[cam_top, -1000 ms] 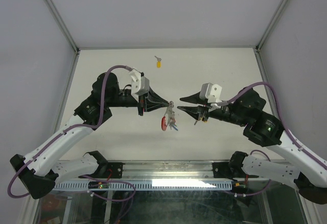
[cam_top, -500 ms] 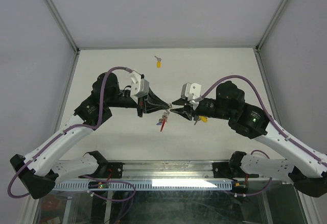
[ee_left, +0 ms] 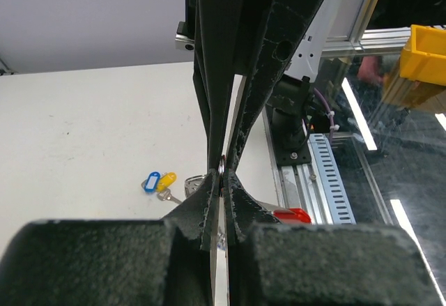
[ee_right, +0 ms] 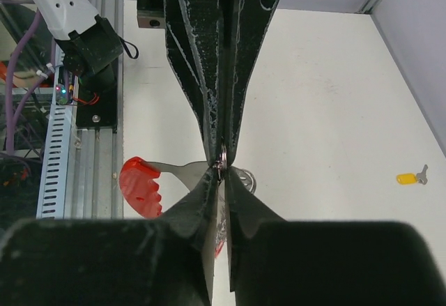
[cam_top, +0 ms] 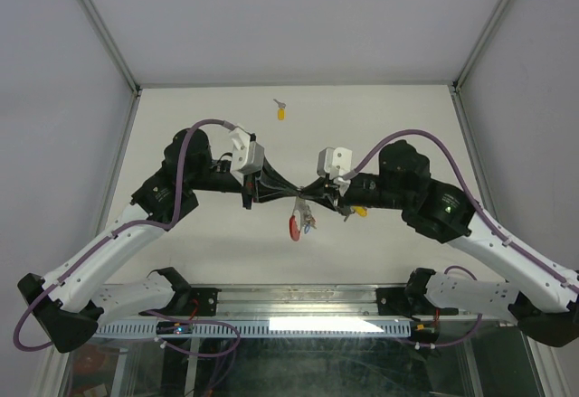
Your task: Put the keys on the keyring
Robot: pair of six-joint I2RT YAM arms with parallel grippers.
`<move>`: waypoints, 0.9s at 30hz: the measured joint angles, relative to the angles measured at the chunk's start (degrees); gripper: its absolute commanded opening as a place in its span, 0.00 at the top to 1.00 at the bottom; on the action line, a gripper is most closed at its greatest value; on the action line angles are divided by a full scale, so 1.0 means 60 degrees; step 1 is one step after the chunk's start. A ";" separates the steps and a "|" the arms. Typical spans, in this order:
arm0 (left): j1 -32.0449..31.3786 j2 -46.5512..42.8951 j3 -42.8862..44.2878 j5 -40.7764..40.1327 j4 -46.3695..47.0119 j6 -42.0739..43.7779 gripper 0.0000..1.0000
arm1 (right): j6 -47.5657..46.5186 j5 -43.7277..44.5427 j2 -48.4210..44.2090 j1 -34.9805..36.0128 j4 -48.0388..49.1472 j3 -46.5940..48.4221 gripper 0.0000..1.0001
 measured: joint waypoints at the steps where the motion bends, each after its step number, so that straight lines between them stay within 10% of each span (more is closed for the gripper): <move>1: 0.0000 0.0000 0.0000 0.0004 -0.0015 0.0000 1.00 | 0.0000 -0.0040 0.0029 0.0000 -0.0022 0.0000 1.00; 11: 0.0000 -0.0084 0.0000 -0.0215 -0.0098 0.0069 0.73 | 0.0044 0.0284 0.0029 0.0000 -0.0036 -0.0022 1.00; 27: 0.0000 -0.0670 0.0171 -0.0474 -0.0022 -0.0084 0.81 | 0.0386 0.0353 -0.1555 0.0000 0.2994 -0.2386 1.00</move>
